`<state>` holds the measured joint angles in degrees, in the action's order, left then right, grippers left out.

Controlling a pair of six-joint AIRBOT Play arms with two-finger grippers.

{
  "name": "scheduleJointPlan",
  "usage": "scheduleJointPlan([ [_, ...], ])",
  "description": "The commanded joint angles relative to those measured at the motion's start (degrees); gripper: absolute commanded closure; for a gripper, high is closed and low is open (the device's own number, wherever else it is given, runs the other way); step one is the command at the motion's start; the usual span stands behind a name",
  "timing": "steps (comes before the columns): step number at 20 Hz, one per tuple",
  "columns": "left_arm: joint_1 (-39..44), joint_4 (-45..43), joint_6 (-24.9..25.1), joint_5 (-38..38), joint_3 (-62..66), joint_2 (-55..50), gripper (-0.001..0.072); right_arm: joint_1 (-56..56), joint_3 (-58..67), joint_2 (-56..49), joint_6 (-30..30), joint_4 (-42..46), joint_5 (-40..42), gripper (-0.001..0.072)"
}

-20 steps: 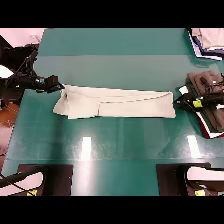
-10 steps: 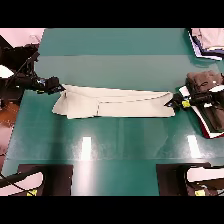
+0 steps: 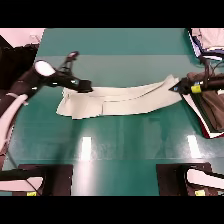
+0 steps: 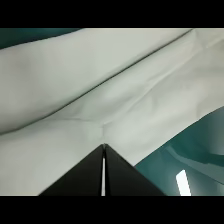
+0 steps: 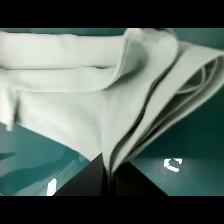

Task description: Fold the shirts.

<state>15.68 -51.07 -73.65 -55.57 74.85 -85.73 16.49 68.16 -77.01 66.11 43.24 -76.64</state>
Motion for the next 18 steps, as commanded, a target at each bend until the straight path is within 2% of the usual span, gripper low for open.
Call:
scheduleJointPlan([
  [1, 8.83, 1.42, 0.13, 0.59, 9.27, -11.32, 0.0682, -5.64, 9.75, 2.73, 5.64, -0.26, -3.80, 0.0697],
  [4, 13.73, 2.25, 0.11, 0.46, 16.35, -19.50, 0.0682, -13.55, 18.69, 1.55, 7.96, -0.20, -3.30, 0.0698],
  [7, 14.71, 2.38, -1.46, 0.61, 19.50, -23.41, 0.0682, -21.00, 26.71, -2.16, 9.57, -0.09, -3.32, 0.0698],
  [13, 11.61, 0.81, -1.44, -0.42, 19.50, -23.89, 0.0682, -31.32, 40.46, -10.80, 10.99, 0.37, -3.28, 0.0697],
  [18, 6.73, 0.74, -1.29, -8.48, 20.63, -23.69, 0.0682, -36.13, 49.18, -17.77, 11.65, 0.33, -2.82, 0.0697],
])
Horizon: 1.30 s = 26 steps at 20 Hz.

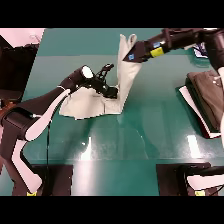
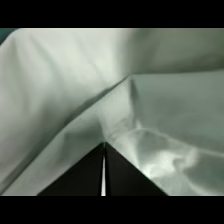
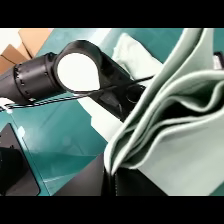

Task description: Fold the shirts.

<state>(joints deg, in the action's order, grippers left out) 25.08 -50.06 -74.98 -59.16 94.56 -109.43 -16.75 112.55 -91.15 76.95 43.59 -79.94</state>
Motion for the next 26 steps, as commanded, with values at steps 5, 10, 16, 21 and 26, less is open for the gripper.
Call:
scheduleJointPlan([
  [5, -11.43, -5.14, 1.70, -7.41, 1.03, 9.51, 0.0682, -7.26, 2.60, -6.14, 0.33, -0.09, 3.48, 0.0698],
  [10, -22.21, -15.56, 2.99, -12.00, 1.03, 23.15, 0.0682, -13.35, 4.42, -12.24, -2.05, -0.13, 8.28, 0.0696],
  [16, -30.25, -17.07, 2.97, -15.17, 1.01, 31.43, 0.0681, -21.92, 4.79, -21.14, -7.50, -1.05, 23.69, 0.0673],
  [21, -31.36, -17.03, 2.97, -18.34, 0.96, 32.11, 0.0681, -25.00, 4.70, -23.80, -17.42, -7.45, 30.08, 0.0155],
  [26, -31.36, -16.85, 2.97, -18.43, 0.87, 32.02, 0.0681, -13.94, -7.15, -12.87, -1.73, 14.19, 12.83, 0.0160],
])
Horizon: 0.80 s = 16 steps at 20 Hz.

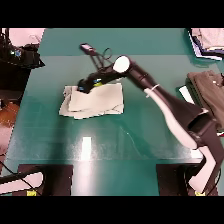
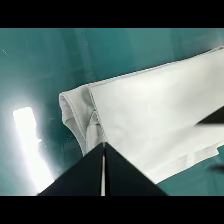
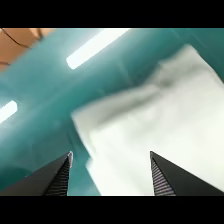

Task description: Fold the shirts.

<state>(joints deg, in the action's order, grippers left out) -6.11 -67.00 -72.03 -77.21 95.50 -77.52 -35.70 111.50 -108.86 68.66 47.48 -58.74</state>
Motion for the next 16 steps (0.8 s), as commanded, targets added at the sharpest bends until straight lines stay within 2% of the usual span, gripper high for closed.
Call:
scheduleJointPlan([
  [1, -0.17, 0.09, 0.02, -0.46, -0.11, 0.07, 0.0681, 7.82, -9.99, 6.99, 6.97, 10.62, -10.64, 0.0160],
  [3, -0.17, 0.15, 0.02, -0.35, -0.11, 0.07, 0.0681, 13.35, -19.10, 11.80, 8.07, 10.51, -12.11, 0.0160],
  [6, -0.17, 0.15, 0.02, -0.31, -0.11, 0.07, 0.0681, 18.95, -31.17, 17.59, 9.79, 10.49, -7.19, 0.0149],
  [7, -0.17, 0.17, 0.02, -0.22, -0.11, 0.07, 0.0681, 20.17, -34.34, 18.64, 9.88, 10.21, -4.94, 0.0037],
  [8, -0.17, 0.17, 0.02, -0.15, -0.11, 0.07, 0.0681, 20.92, -36.57, 18.82, 9.88, 8.61, -2.86, -0.0008],
  [11, -0.15, 0.20, 0.02, -0.15, -0.11, 0.07, 0.0681, 21.40, -40.00, 15.91, 9.68, -0.87, 2.67, -0.0005],
  [16, -0.17, 0.37, 0.02, -0.17, -0.11, 0.07, 0.0681, 16.81, -34.32, 5.90, 4.28, -12.61, 3.15, 0.0021],
])
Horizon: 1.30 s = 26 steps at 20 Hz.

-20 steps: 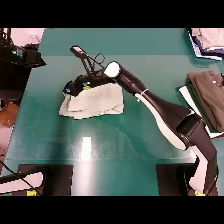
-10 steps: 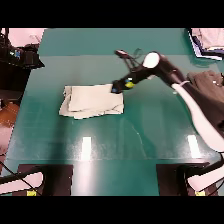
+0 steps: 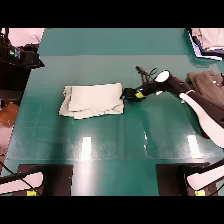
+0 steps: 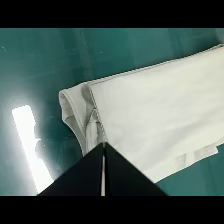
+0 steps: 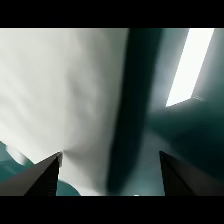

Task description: Fold the shirts.

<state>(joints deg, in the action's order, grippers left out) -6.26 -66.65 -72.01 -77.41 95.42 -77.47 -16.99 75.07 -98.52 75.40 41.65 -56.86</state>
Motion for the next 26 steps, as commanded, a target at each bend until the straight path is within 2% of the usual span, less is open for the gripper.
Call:
scheduleJointPlan([
  [1, -0.02, 0.02, 0.00, 0.00, -0.02, 0.02, 0.0681, -2.99, 4.28, -6.23, -2.45, -7.72, 1.31, 0.0053],
  [2, -0.02, 0.02, 0.00, -0.09, -0.02, 0.02, 0.0681, -4.20, 6.47, -7.85, -2.45, -8.09, 1.46, 0.0078],
  [4, -0.02, 0.02, 0.02, -0.15, -0.02, 0.02, 0.0681, -6.21, 10.03, -9.99, -2.47, -8.11, 1.84, 0.0222],
  [5, -0.02, 0.02, 0.02, -0.15, -0.02, 0.02, 0.0681, -7.06, 11.65, -10.86, -2.80, -8.07, 1.90, 0.0322],
  [7, -0.02, 0.02, 0.00, -0.20, -0.02, 0.02, 0.0681, -8.15, 13.88, -11.45, -5.75, -8.07, 1.88, 0.0668],
  [8, -0.02, 0.02, 0.02, -0.24, -0.02, 0.02, 0.0681, -8.20, 14.80, -11.41, -6.54, -7.82, 1.79, 0.0693],
  [13, 0.13, 0.26, 0.00, -1.31, -0.02, 0.02, 0.0681, -1.99, 17.68, -6.12, -6.47, -6.82, -0.72, 0.0697],
  [16, 0.96, 1.14, -0.04, -1.49, -0.02, 0.02, 0.0681, 6.73, 15.65, 1.77, -6.12, -2.97, -0.74, 0.0697],
  [21, 5.95, 1.14, -0.17, 1.16, -0.02, -0.04, 0.0681, 25.27, 11.89, 13.97, -1.70, 8.07, 0.09, 0.0697],
  [26, 12.59, 1.14, -0.17, 5.75, -0.02, -0.28, 0.0681, 43.65, 13.22, 18.95, -1.77, 8.44, 1.84, 0.0698],
])
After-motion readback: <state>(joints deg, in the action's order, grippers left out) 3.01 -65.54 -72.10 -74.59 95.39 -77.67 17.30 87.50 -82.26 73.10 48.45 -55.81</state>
